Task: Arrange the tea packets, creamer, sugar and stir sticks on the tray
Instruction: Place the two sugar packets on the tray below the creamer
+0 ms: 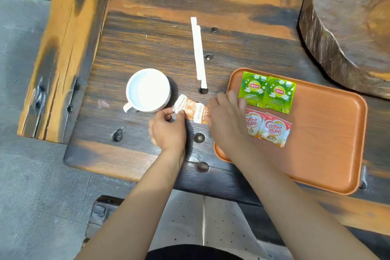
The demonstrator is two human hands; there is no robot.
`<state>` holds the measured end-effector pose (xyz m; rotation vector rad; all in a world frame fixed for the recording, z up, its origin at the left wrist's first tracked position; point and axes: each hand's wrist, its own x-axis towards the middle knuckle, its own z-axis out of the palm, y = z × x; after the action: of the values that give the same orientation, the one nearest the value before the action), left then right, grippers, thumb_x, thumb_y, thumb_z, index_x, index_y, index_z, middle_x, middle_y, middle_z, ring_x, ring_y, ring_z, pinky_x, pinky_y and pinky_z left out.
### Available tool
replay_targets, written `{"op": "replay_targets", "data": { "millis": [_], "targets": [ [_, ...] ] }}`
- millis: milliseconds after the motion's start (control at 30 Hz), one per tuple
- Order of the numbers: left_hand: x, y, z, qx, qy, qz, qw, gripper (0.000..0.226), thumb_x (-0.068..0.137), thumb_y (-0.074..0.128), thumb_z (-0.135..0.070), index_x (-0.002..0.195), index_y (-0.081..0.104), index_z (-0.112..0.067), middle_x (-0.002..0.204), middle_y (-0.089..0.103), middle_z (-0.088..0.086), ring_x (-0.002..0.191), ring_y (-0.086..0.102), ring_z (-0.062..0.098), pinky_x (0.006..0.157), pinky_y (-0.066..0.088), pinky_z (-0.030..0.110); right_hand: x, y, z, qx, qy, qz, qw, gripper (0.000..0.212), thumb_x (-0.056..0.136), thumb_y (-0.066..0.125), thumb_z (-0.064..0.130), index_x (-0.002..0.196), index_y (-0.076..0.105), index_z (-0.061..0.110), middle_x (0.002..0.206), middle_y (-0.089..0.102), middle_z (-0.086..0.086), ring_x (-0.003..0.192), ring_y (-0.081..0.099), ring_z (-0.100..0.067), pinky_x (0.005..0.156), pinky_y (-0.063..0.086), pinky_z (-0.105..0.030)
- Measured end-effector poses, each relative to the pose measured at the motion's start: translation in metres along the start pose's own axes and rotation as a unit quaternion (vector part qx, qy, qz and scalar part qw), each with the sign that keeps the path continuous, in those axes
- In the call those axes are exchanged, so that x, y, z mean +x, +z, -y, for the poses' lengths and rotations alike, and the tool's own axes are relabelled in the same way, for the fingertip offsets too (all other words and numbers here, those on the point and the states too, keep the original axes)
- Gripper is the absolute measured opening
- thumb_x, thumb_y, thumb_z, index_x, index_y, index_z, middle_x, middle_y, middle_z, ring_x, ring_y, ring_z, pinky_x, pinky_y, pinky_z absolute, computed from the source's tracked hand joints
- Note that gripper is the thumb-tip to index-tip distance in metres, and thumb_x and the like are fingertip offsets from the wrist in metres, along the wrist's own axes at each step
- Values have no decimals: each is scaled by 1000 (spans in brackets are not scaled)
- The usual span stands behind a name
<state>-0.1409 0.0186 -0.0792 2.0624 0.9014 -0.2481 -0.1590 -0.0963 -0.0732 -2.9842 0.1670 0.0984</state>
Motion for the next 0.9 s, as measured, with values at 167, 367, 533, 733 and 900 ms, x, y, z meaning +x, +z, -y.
{"op": "replay_targets", "data": {
  "millis": [167,367,533,733,900],
  "targets": [
    [0,-4,-3,-42,-33,29,998,12,67,61,-34,59,53,-30,90,69,4,94,63,25,93,49,44,5,-7,5,43,-3,27,999,19,75,66,6,88,55,15,96,62,-5,97,47,-28,75,19,-36],
    [-17,-23,-14,-133,-48,106,984,22,86,54,-11,68,48,-22,71,58,1,70,56,18,74,47,32,9,-30,0,274,59,84,956,16,84,59,13,99,58,13,106,65,-4,104,47,-26,84,30,-32],
    [-35,-40,-29,-218,-30,149,964,10,92,45,-1,97,49,-10,76,58,1,57,62,6,53,53,11,-2,-58,-19,516,184,102,830,19,83,63,9,102,63,12,97,64,-2,83,55,-12,59,38,-3],
    [-65,-49,-53,-229,-22,279,932,25,91,43,7,86,57,-13,73,64,3,48,64,-1,48,51,10,-36,-82,-44,682,302,81,661,25,91,49,0,82,59,20,80,61,-3,68,61,-13,65,56,-25],
    [-84,-32,-54,-190,-24,349,917,24,88,46,9,86,60,-10,76,66,8,53,68,4,59,56,14,-63,-90,-63,659,334,24,674,19,91,51,13,76,61,19,77,63,-5,64,57,-12,63,46,-28]
  ]
}}
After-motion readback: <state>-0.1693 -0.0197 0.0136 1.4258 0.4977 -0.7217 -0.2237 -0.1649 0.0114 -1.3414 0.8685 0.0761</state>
